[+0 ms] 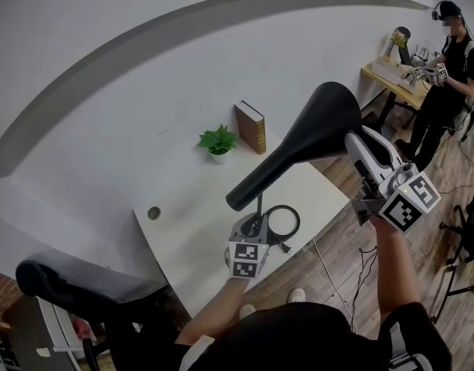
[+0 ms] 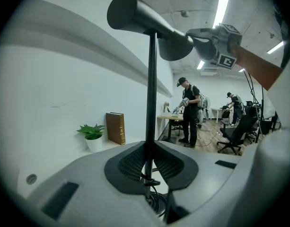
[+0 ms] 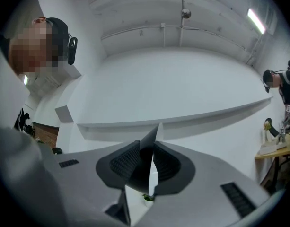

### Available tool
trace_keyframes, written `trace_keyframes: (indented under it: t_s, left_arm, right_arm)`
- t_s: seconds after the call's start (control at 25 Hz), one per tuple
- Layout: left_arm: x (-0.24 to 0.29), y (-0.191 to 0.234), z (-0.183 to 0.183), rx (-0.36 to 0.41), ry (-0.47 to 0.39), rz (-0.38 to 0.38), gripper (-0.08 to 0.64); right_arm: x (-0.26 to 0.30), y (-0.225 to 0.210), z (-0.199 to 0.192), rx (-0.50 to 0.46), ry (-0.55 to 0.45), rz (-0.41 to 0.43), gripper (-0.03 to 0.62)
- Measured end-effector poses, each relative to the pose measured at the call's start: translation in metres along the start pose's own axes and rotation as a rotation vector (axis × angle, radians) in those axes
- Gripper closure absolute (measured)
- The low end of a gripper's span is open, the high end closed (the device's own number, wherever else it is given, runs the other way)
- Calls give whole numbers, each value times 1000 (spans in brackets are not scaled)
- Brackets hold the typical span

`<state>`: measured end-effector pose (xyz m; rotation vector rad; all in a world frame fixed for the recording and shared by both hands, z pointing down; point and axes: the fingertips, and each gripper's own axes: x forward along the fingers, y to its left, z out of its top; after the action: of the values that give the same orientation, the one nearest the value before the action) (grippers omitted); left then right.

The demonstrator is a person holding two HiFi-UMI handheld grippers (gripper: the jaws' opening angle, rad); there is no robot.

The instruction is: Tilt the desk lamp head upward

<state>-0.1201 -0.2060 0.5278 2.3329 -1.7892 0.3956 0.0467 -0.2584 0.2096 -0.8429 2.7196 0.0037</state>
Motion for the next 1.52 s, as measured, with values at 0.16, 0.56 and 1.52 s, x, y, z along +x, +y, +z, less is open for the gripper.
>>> trace_keyframes:
  t_s: [0.16, 0.56, 1.52]
  left_arm:
    - [0, 0, 0, -4, -5, -3, 512]
    - [-1, 7, 0, 8, -80, -4, 420]
    - [-82, -11, 36, -30, -234, -107, 552]
  right_arm:
    - [0, 0, 2, -4, 2, -8, 506]
    - [-15, -16, -5, -85, 0, -127, 468]
    - [-98, 32, -186, -11, 342, -271, 592]
